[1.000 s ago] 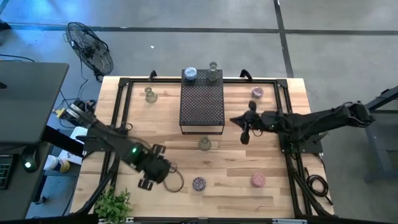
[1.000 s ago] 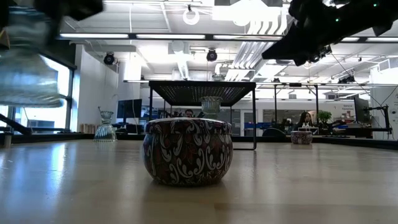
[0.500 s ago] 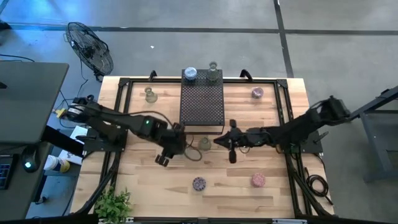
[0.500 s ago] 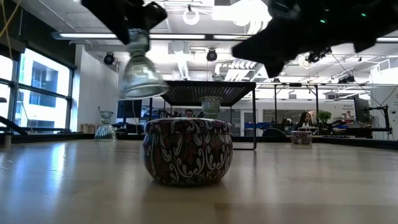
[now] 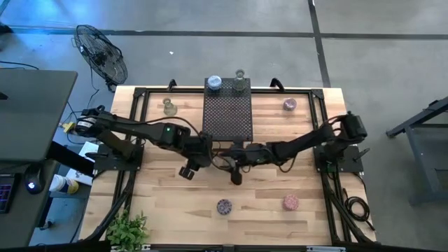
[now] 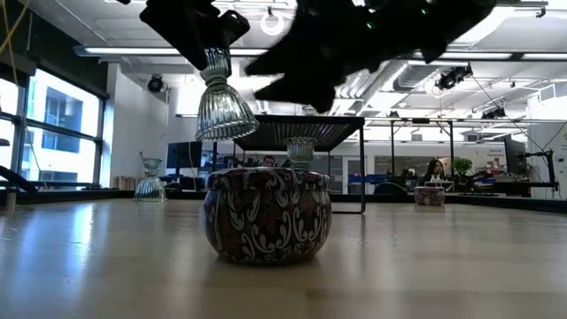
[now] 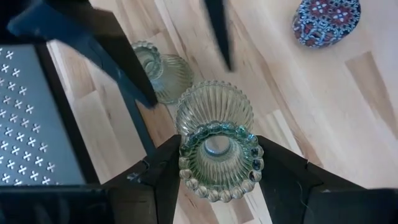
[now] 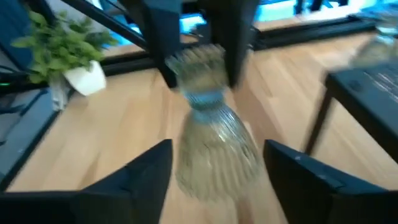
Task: Pick & Place candle stick holders
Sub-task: Put the green glass candle holder on the shelf aligned with the other green glass candle holder
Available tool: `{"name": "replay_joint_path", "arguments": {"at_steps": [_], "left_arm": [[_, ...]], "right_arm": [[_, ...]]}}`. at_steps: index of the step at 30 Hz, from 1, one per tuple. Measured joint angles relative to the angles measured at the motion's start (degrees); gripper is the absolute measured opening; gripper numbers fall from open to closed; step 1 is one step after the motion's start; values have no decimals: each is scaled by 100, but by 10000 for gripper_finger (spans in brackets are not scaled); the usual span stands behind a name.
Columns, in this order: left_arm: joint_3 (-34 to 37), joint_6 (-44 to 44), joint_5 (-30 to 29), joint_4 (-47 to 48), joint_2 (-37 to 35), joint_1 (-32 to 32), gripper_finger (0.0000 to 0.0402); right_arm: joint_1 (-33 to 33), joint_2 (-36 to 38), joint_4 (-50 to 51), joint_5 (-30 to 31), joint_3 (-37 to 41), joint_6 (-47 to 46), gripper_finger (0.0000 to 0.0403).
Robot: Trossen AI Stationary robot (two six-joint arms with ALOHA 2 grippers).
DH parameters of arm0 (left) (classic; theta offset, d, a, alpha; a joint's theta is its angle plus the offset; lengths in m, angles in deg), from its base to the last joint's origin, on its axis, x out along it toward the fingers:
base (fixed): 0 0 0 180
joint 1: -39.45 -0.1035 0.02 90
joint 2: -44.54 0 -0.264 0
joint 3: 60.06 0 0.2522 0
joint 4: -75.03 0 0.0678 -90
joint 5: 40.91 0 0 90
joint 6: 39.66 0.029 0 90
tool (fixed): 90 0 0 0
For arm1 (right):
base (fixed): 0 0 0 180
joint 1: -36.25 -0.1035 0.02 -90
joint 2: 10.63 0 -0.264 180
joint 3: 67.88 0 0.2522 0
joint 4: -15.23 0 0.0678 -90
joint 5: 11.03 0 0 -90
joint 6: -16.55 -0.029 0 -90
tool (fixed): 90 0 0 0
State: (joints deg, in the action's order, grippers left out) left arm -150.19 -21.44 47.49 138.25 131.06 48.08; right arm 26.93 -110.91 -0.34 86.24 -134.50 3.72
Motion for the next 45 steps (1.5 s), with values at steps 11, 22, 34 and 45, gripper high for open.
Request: {"name": "replay_joint_path", "arguments": {"at_steps": [11,22,34,45], "left_arm": [[6,13,-43,-188,0,-1,173],[6,15,-18,-312,0,-1,173],[6,-7,2,-304,0,0,174],[-61,-292,-35,-303,7,-1,225]], "right_arm": [[-4,-766,86,125,-828,531,287],[44,-786,-191,-48,-817,585,226],[50,-779,-213,-294,-820,682,113],[50,-777,-182,-431,-817,668,115]]}}
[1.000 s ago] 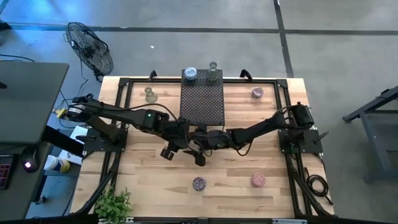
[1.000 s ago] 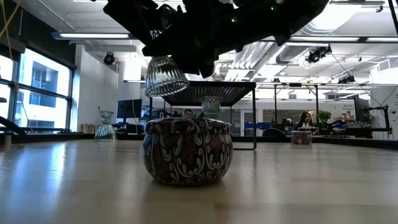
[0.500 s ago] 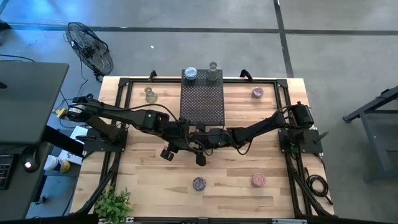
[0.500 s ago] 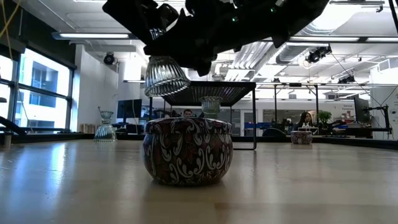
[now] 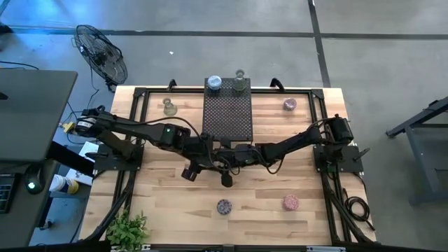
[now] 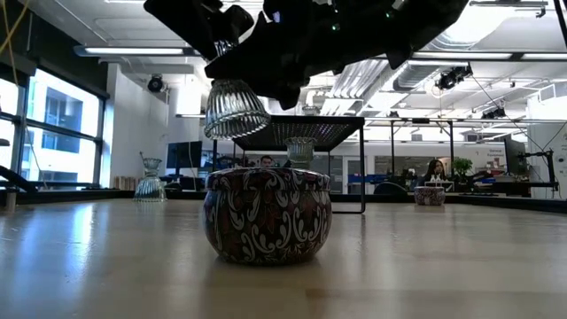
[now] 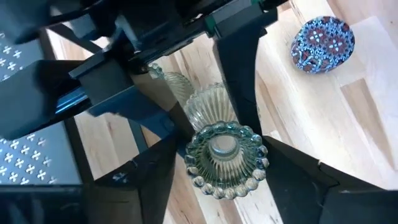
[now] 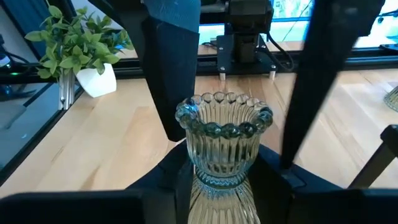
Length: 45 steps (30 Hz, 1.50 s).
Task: Pick & Place candle stick holders
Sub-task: Put the green glass candle holder on the shelf aligned with the other green glass candle holder
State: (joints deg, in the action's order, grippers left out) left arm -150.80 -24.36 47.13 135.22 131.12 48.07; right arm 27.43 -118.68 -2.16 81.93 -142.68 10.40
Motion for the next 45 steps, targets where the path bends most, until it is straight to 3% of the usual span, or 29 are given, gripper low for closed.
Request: {"name": "replay_joint_path", "arguments": {"at_steps": [8,14,18,24,27,31,35,39,45], "left_arm": [[-339,-86,-221,455,-196,-6,254],[167,-308,-312,80,-1159,-9,211],[1055,-416,-533,-812,-2070,-7,158],[2921,-510,-889,-2639,-3344,-7,85],[3807,-586,-946,-3400,-3847,-7,61],[4620,-766,-999,-4107,-4311,-90,44],[5097,-979,-876,-4615,-4559,-466,37],[5401,-987,-182,-5334,-4588,-1067,37],[5794,-1015,515,-6259,-4454,-1939,36]], "right_arm": [[-8,2,45,-71,2,36,116],[-12,148,305,-89,9,188,114],[-13,627,751,13,5,375,116],[-31,1709,1857,439,7,750,115],[-17,2275,2544,867,7,918,116],[71,3030,2500,1283,524,1121,115],[533,3724,1670,1532,1601,992,115],[1537,3926,566,1483,2395,880,115],[3013,3472,-128,330,2439,599,114]]}}
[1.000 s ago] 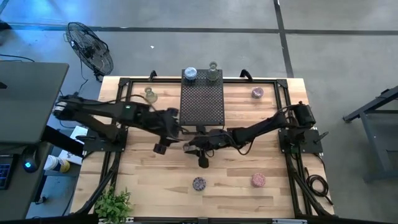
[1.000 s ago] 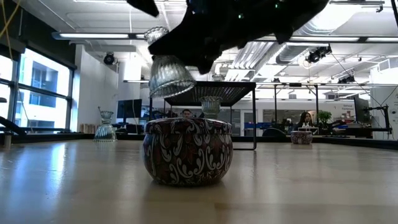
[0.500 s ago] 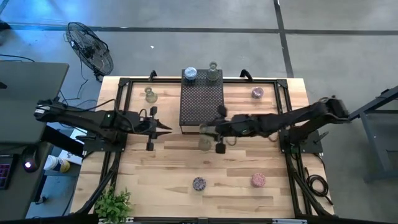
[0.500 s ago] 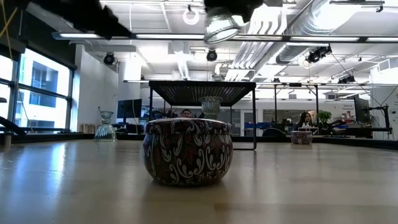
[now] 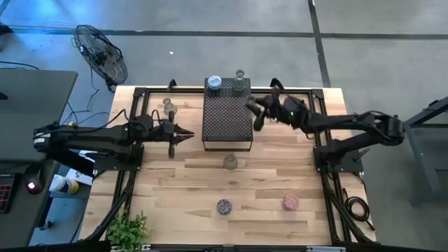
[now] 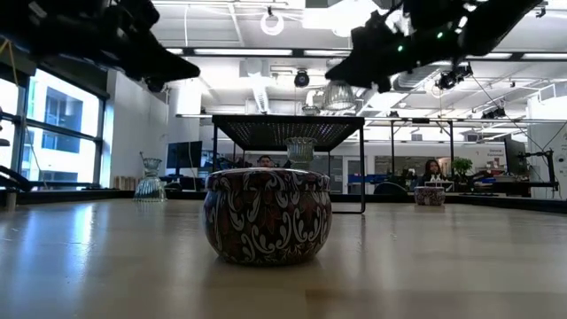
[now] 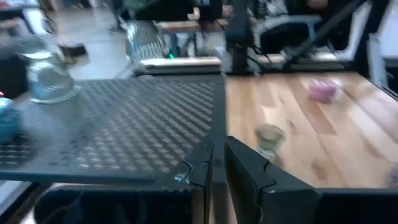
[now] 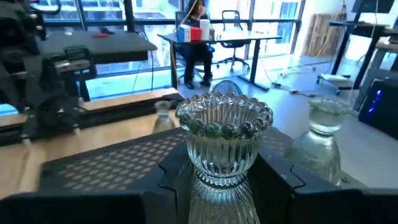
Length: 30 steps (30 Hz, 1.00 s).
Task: Pick & Place candle stick holders
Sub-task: Put the green glass candle holder on the shelf aligned with the other green glass candle holder
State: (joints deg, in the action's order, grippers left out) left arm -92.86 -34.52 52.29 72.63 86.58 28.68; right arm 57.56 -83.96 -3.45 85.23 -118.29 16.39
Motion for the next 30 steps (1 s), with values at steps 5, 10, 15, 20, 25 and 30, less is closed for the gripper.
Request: {"name": "replay_joint_path", "arguments": {"at_steps": [5,10,15,20,25,30], "left_arm": [[140,-102,287,-610,164,-553,36],[165,-165,474,-940,347,-842,36],[165,-191,490,-1092,497,-878,36],[165,-129,486,-1135,631,-874,36],[165,-109,484,-1222,712,-874,36],[163,-67,479,-1293,737,-874,36]], "right_arm": [[465,-671,-386,-647,-367,12,115],[644,-1241,-550,-769,-492,154,116],[859,-1410,-897,-897,-513,65,115],[1027,-1622,-1263,-1105,-511,34,116],[1150,-1844,-1542,-1246,-509,22,115],[1254,-2012,-1672,-1370,-511,20,116]]}}
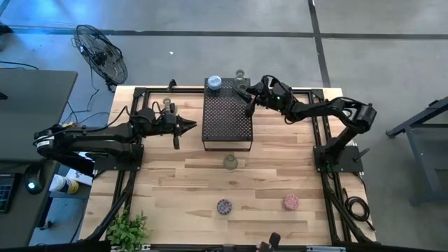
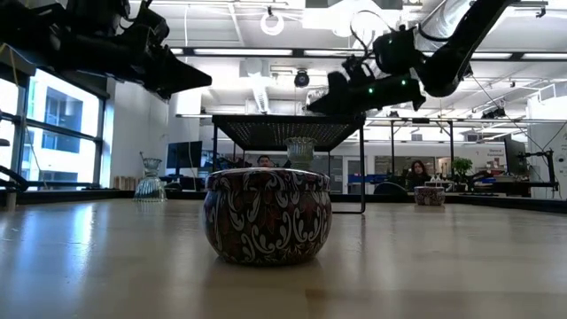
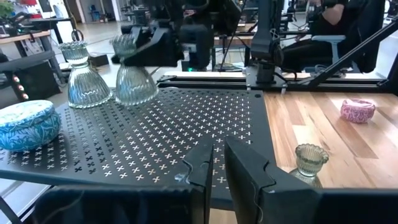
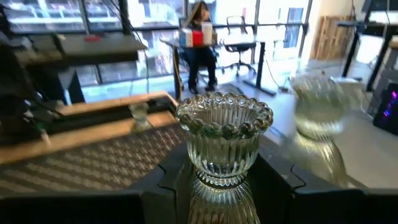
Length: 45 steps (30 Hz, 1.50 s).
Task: Pick & Place candle stick holders
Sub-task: Put the green glass candle holder on the shelf aligned with the other green glass candle holder
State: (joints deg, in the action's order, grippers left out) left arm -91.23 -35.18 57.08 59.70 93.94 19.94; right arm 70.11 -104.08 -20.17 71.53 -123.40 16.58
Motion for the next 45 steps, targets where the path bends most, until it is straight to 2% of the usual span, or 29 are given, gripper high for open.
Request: {"name": "replay_joint_path", "arguments": {"at_steps": [33,45], "left_arm": [[-2,14,-12,3,0,0,37],[-4,14,4,13,0,0,37]], "right_arm": [[214,-147,-142,-106,0,-2,132],[211,-103,-49,-61,1,-126,225]]}}
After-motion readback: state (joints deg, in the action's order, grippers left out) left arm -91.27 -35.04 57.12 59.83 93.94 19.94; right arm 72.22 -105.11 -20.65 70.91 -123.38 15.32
